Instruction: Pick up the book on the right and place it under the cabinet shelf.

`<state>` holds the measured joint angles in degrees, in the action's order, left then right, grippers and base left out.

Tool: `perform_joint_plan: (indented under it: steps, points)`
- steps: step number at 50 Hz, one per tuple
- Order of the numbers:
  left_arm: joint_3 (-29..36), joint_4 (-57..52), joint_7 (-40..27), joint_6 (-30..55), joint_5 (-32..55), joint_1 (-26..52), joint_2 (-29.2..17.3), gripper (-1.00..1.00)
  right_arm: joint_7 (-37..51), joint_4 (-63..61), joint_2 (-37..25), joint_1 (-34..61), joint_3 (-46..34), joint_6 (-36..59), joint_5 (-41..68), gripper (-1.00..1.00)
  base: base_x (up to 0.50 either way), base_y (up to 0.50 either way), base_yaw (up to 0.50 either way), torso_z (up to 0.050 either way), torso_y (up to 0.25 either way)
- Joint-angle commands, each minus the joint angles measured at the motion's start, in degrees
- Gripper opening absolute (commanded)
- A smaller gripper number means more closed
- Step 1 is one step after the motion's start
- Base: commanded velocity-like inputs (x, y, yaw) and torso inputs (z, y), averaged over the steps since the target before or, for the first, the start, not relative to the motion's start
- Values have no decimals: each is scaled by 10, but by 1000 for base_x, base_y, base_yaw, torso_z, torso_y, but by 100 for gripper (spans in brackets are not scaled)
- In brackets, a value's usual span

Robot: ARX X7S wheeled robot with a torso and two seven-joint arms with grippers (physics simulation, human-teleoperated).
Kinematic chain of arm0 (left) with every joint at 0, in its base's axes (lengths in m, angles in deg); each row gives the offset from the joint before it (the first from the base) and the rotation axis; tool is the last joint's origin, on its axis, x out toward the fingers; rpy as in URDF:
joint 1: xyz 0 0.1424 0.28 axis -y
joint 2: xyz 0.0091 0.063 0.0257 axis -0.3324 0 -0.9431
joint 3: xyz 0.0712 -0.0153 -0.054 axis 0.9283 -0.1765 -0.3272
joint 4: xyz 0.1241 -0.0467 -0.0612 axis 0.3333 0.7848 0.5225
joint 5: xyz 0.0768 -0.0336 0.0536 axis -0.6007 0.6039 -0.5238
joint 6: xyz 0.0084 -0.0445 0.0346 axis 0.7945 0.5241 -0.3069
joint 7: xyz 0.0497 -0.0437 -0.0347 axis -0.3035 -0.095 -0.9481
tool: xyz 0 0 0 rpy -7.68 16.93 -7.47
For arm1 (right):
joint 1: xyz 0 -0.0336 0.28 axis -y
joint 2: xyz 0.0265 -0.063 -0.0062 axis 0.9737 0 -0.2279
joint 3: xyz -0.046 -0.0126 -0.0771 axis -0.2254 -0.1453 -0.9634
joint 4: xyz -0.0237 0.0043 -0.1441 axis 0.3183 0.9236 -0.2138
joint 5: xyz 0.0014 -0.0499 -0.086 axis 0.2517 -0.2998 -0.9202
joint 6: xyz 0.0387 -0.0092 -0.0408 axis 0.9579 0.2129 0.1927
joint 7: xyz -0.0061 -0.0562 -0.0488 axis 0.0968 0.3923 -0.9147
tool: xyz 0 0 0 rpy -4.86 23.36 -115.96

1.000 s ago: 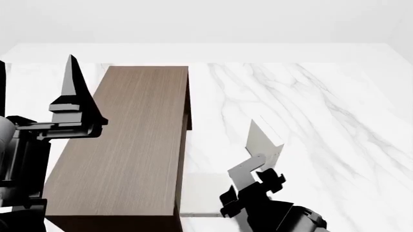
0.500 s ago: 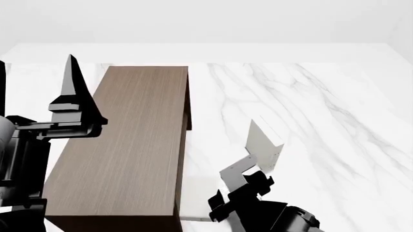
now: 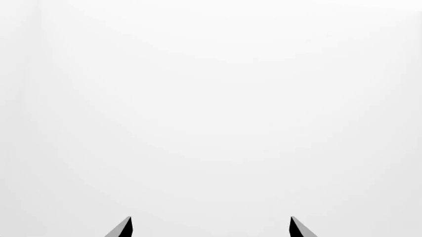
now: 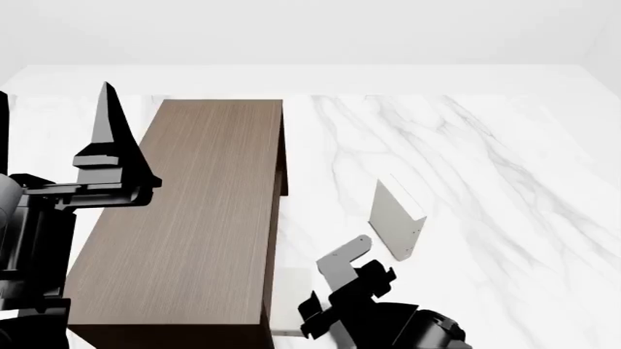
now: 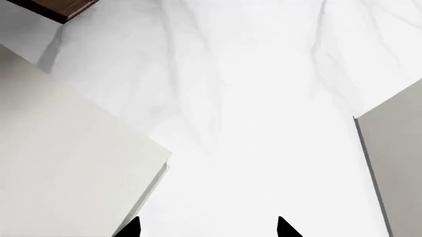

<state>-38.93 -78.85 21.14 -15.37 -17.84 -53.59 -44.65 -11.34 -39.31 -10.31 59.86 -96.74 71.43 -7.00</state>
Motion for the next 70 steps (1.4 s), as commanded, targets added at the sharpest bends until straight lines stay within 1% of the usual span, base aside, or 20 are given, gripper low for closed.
perform_joint_plan:
  steps: [1,9,49,65,70]
  points:
    - [1,1,-1,-1,1,0,-1,100,-23,15,22,0,-10,-9,14,100,0,0,0,0,-10]
    - [2,1,-2,-2,0,0,-2,100,-34,37,38,4,-11,-15,9,100,0,0,0,0,0]
    - [6,6,-4,-8,2,1,-5,100,-53,51,78,7,-29,-7,-5,100,0,0,0,0,-1]
    - [6,6,-5,-10,2,0,-7,100,-53,50,84,7,-26,-14,-8,100,0,0,0,0,0]
    - [8,7,-4,-12,1,0,-7,100,-45,35,68,10,-22,-8,-2,100,0,0,0,0,0]
